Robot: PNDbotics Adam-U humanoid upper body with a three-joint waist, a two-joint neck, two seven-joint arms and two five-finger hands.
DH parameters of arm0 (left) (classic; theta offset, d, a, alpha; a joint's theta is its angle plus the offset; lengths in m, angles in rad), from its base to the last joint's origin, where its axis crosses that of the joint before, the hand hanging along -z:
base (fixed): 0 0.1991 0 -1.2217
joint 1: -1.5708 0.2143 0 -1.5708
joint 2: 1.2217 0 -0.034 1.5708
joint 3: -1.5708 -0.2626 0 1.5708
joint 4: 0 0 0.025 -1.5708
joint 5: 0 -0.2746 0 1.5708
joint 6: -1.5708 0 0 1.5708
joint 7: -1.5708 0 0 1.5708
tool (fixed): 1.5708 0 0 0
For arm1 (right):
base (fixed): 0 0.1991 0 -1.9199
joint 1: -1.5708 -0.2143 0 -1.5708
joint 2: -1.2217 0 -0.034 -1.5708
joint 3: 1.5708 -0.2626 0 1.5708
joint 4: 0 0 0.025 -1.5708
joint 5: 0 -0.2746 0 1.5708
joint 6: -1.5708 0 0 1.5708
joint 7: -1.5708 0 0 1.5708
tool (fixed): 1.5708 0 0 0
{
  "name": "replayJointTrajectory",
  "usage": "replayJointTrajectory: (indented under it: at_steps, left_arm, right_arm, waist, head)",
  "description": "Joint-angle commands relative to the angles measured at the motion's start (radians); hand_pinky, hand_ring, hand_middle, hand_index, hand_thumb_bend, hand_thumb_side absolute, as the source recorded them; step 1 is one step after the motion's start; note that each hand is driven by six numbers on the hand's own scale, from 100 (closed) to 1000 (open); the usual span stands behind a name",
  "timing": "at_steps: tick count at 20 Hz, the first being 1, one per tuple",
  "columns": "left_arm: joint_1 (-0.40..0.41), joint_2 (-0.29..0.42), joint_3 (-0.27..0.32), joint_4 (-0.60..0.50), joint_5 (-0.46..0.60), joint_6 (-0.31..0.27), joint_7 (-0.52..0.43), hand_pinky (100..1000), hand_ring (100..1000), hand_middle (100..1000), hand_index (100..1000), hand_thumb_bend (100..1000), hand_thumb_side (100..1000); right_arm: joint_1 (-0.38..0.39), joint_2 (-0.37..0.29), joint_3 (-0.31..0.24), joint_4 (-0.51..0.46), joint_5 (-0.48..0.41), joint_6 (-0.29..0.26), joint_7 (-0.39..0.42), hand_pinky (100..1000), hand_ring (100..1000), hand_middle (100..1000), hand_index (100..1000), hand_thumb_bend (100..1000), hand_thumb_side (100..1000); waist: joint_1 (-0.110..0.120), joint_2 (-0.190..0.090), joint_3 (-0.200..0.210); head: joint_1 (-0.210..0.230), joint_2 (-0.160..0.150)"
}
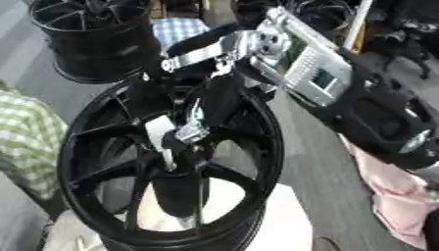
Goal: Pull the pin out of the wheel hub.
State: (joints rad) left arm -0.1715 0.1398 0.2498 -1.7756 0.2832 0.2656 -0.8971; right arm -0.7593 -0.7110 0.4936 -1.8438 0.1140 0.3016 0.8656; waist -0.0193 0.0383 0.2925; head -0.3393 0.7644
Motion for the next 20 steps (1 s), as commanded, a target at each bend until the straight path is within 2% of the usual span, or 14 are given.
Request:
replayJointTrajectory:
  at_steps: [1,5,8,12,20]
  left_arm:
    - [-0.018,0.001,-0.005,-0.029,0.013,0.031,-0.010,526,418,582,762,100,889]
    - [-0.019,-0.001,-0.005,-0.035,0.018,0.041,-0.010,526,421,582,762,100,889]
    - [-0.020,-0.002,-0.005,-0.038,0.020,0.045,-0.010,526,419,581,763,100,889]
    - [-0.020,-0.004,-0.006,-0.039,0.021,0.046,-0.010,526,417,581,763,100,889]
    - [-0.018,-0.003,-0.006,-0.037,0.016,0.036,-0.010,526,398,581,764,100,890]
  right_arm:
    - [-0.024,0.023,0.012,0.027,0.049,0.048,-0.021,913,928,907,945,371,361]
    - [-0.026,0.051,0.033,0.048,0.107,0.067,-0.069,906,908,880,931,333,332]
    - [-0.021,0.069,0.052,0.066,0.151,0.059,-0.096,908,902,870,924,321,313]
    - [-0.011,0.087,0.071,0.098,0.209,0.027,-0.113,907,901,867,921,312,308]
    - [0.016,0.120,0.092,0.157,0.331,-0.059,-0.089,916,896,844,905,303,302]
  waist:
    - [0.004,-0.005,0.003]
    - [0.005,-0.005,0.005]
    - [0.007,-0.005,0.004]
    - [0.009,-0.003,0.003]
    - [0.012,0.001,-0.004]
  head:
    - [-0.012,0.006]
    - [-0.016,0.006]
    - [-0.016,0.006]
    - [-0.016,0.006]
    - [-0.010,0.006]
